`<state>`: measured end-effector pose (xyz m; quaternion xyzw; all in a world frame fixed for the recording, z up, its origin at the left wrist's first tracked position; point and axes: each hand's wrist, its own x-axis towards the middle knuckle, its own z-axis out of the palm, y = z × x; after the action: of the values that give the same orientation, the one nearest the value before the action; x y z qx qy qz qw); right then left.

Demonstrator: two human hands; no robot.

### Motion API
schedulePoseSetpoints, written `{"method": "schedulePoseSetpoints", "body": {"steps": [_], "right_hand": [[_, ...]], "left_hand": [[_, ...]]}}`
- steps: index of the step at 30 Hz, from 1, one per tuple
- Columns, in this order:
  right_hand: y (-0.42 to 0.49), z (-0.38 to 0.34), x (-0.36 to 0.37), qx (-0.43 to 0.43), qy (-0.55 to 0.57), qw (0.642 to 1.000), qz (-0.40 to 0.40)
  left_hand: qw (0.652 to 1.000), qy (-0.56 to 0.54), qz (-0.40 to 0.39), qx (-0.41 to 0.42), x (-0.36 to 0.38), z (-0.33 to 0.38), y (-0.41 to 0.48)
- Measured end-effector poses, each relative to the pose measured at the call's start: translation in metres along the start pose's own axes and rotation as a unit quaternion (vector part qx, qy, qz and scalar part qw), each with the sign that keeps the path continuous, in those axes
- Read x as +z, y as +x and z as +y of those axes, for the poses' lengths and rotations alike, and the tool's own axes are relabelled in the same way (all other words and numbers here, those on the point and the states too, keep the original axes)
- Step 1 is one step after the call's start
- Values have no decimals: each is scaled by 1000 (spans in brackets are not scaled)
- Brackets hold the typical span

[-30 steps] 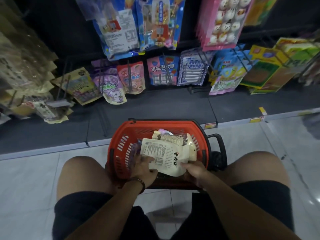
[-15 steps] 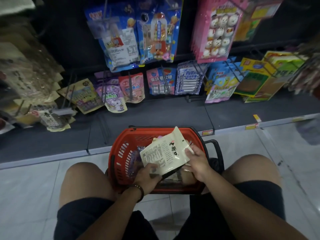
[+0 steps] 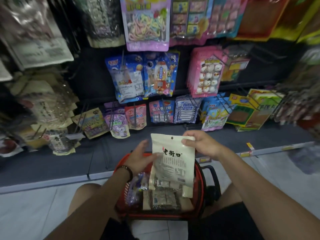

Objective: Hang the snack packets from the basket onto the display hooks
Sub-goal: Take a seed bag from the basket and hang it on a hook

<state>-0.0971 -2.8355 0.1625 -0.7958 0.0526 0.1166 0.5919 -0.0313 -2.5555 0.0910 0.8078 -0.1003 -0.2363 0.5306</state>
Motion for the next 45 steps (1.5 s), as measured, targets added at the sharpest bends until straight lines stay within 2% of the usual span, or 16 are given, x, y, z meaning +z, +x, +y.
{"method": "schedulePoseSetpoints", "body": {"steps": [5,11,15,19,22,24,26,27,29,32,34,36,39,40,43,45], "right_hand": [[-1,-81,-20,-65,-9,998,-14],[-5,-144,-34,-143,34,986,77],[-7,-170,-32,-137,48,988,53],[-2,-195,-21,-144,30,985,91],[2,-213,-10,-168,51,977,122],[9,-223,-3,-179,51,972,141],[18,-234,5,-179,19,967,182],[23,-240,9,-177,-1,962,207],[27,-255,20,-175,-44,953,242],[25,-280,42,-194,-123,938,259],[20,-293,57,-205,-207,922,254],[18,-301,66,-209,-258,923,197],[18,-307,66,-232,-200,949,71],[21,-307,64,-239,-176,953,58],[45,-307,52,-261,-131,943,161],[60,-308,46,-239,-108,939,223]], "left_hand": [[996,-56,13,69,-19,81,-17],[970,-206,98,82,-35,155,-34],[952,-255,137,96,-56,201,-44],[954,-250,130,103,-74,230,-52],[958,-196,175,116,-85,238,-49],[947,-18,296,127,-88,240,-48],[907,122,380,132,-82,241,-59],[903,154,371,153,-77,241,-65],[924,184,290,169,-64,246,-72],[948,135,210,196,-57,256,-69],[945,100,233,204,-66,259,-65],[937,90,272,198,-78,257,-63],[929,8,320,183,-96,249,-59],[928,-22,328,175,-103,249,-59],[928,-98,321,159,-126,250,-63],[937,-145,280,151,-140,257,-72]]}}
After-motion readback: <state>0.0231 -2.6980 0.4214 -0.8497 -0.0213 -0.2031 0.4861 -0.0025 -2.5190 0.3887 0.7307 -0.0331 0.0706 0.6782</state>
